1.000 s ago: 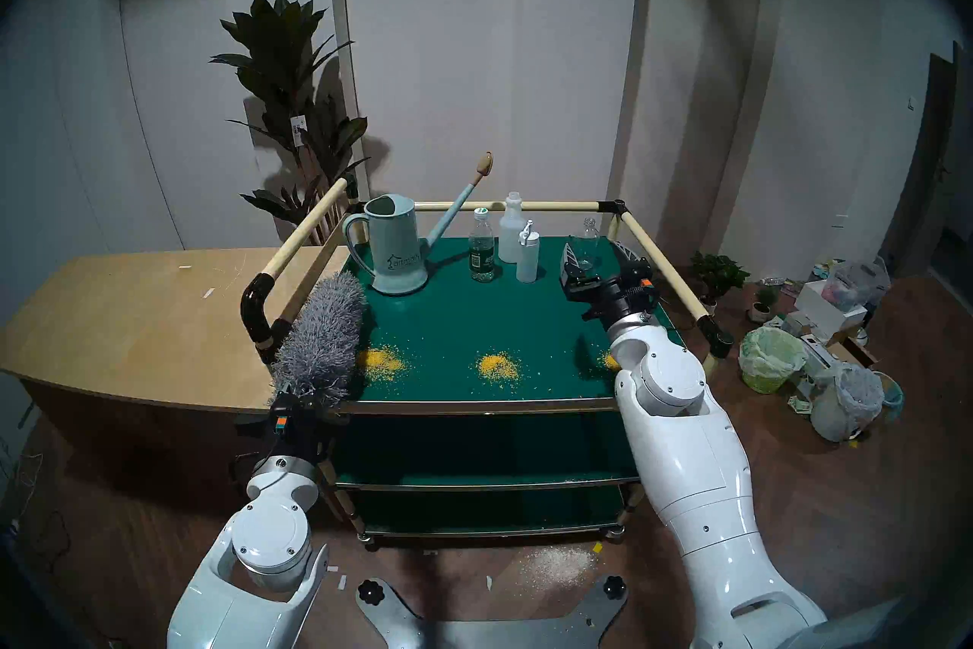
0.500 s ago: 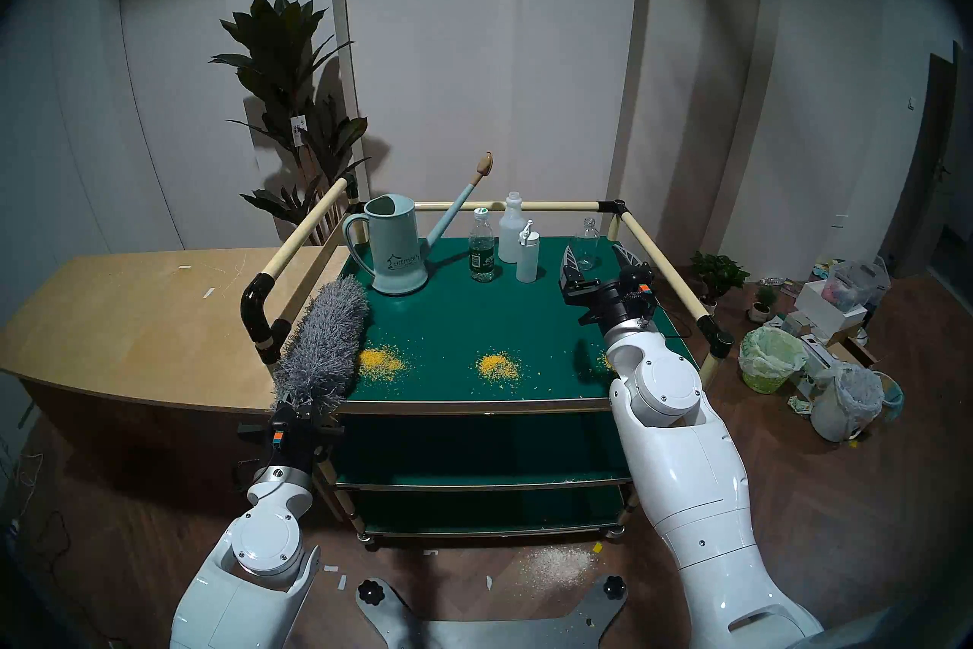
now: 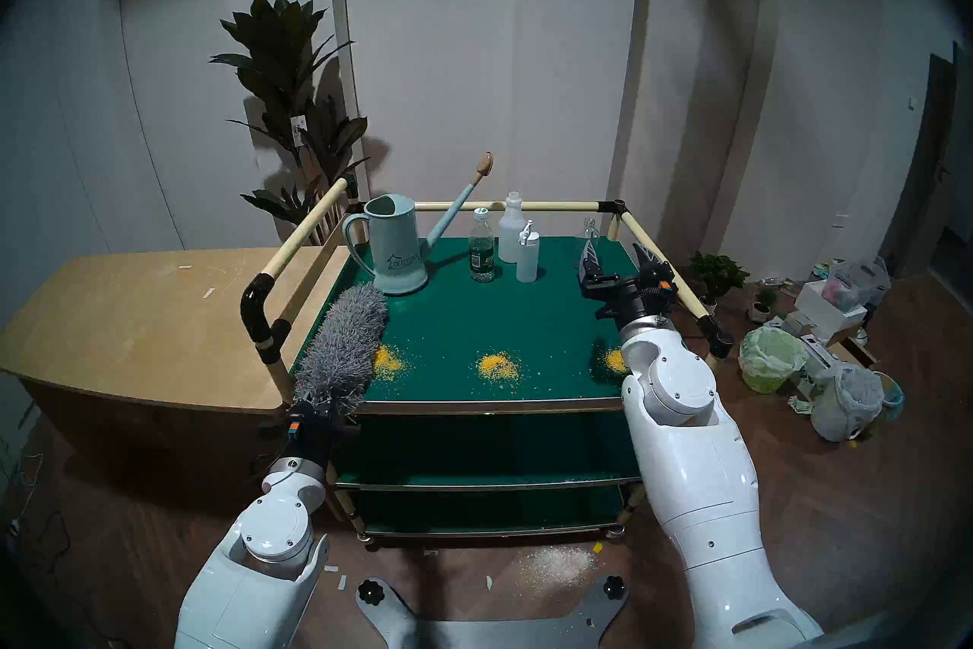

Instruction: Dust the shelf with the duster

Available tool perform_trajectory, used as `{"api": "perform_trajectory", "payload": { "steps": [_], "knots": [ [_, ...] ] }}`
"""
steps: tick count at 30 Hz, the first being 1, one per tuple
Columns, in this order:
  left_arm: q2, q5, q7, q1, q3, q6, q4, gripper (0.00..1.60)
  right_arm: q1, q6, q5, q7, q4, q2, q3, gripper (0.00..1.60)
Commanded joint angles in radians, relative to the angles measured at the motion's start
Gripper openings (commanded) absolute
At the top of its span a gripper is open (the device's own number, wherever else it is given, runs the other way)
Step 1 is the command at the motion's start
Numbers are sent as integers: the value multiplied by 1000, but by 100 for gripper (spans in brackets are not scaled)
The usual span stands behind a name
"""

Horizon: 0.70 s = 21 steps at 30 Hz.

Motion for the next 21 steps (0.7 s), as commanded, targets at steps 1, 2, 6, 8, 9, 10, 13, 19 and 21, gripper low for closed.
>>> {"api": "perform_trajectory", "payload": {
  "steps": [1,2,6,8,9,10,13,19,21],
  "knots": [
    [8,-5,-6,-38,-3,47,-10,0,5,3,20,10,-26,5,15,160],
    [8,-5,-6,-39,-3,49,-9,0,5,3,21,10,-25,6,16,160],
    [16,-12,-21,-46,3,68,-14,0,10,7,27,12,-22,8,22,160],
    [19,-15,-26,-46,5,77,-22,0,12,7,30,14,-20,9,25,160],
    [21,-19,-32,-44,5,84,-27,0,13,7,32,15,-18,8,27,160],
    [23,-21,-34,-44,5,88,-31,0,13,7,35,16,-17,8,29,160],
    [33,-35,-52,-38,4,114,-53,0,15,6,39,18,-15,7,33,160],
    [65,-45,-100,-27,16,162,-87,0,18,9,49,21,-14,6,41,160],
    [71,-51,-113,-24,19,172,-95,0,21,10,51,21,-11,6,45,160]
  ]
}}
